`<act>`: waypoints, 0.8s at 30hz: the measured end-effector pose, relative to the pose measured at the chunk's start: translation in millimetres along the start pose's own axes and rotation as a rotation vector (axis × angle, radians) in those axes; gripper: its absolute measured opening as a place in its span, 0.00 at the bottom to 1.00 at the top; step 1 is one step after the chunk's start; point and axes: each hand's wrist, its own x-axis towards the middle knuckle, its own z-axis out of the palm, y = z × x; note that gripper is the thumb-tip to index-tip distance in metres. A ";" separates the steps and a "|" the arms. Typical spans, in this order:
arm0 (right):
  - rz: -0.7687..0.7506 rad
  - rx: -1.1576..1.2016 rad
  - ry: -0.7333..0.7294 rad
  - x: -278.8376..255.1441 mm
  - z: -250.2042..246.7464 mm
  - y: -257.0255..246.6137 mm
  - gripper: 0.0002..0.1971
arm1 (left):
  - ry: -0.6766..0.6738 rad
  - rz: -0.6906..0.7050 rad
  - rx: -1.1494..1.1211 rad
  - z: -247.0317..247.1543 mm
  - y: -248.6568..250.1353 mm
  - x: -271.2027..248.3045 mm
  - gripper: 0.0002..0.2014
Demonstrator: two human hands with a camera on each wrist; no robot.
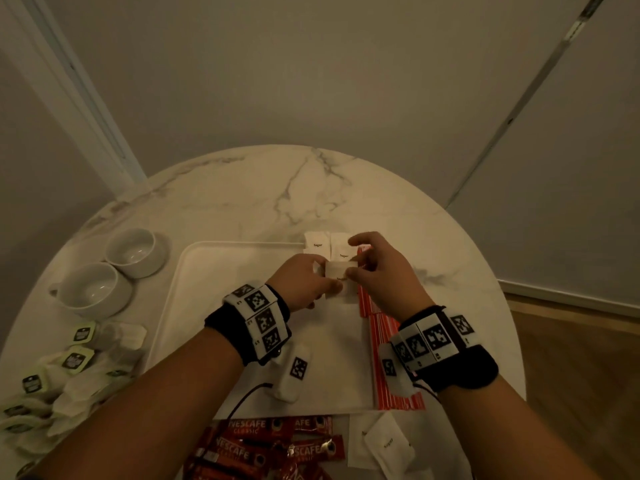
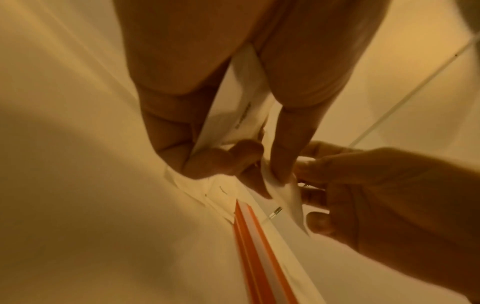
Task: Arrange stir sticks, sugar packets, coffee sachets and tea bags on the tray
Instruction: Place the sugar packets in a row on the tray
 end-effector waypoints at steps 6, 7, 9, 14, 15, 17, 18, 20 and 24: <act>0.155 -0.110 -0.199 34.2 -18.5 3.3 0.08 | 0.102 -0.117 -0.076 -5.6 -5.2 0.5 0.13; 0.178 -0.107 -0.199 41.6 -18.8 5.3 0.08 | 0.132 -0.141 -0.133 -8.4 -6.4 1.0 0.12; 0.194 -0.148 -0.204 53.8 -14.9 6.7 0.08 | 0.147 -0.185 -0.208 -14.8 -6.8 -0.6 0.08; 0.213 -0.322 -0.183 76.9 -4.6 5.4 0.12 | 0.155 -0.189 -0.254 -25.9 -7.1 -2.1 0.04; 0.207 -0.360 -0.178 79.5 -2.7 5.5 0.11 | 0.160 -0.178 -0.260 -27.8 -8.0 -2.0 0.04; 0.178 -0.436 -0.166 82.1 -0.4 5.9 0.09 | 0.164 -0.152 -0.286 -31.5 -10.3 -1.5 0.05; 0.162 -0.466 -0.158 82.7 0.0 5.9 0.09 | 0.162 -0.139 -0.290 -32.9 -11.2 -1.1 0.05; 0.137 -0.502 -0.145 83.4 -0.4 5.6 0.10 | 0.150 -0.123 -0.264 -34.2 -12.4 -1.0 0.05; 0.110 -0.547 -0.131 86.6 -2.0 4.8 0.11 | 0.159 -0.107 -0.209 -30.6 -13.6 2.5 0.09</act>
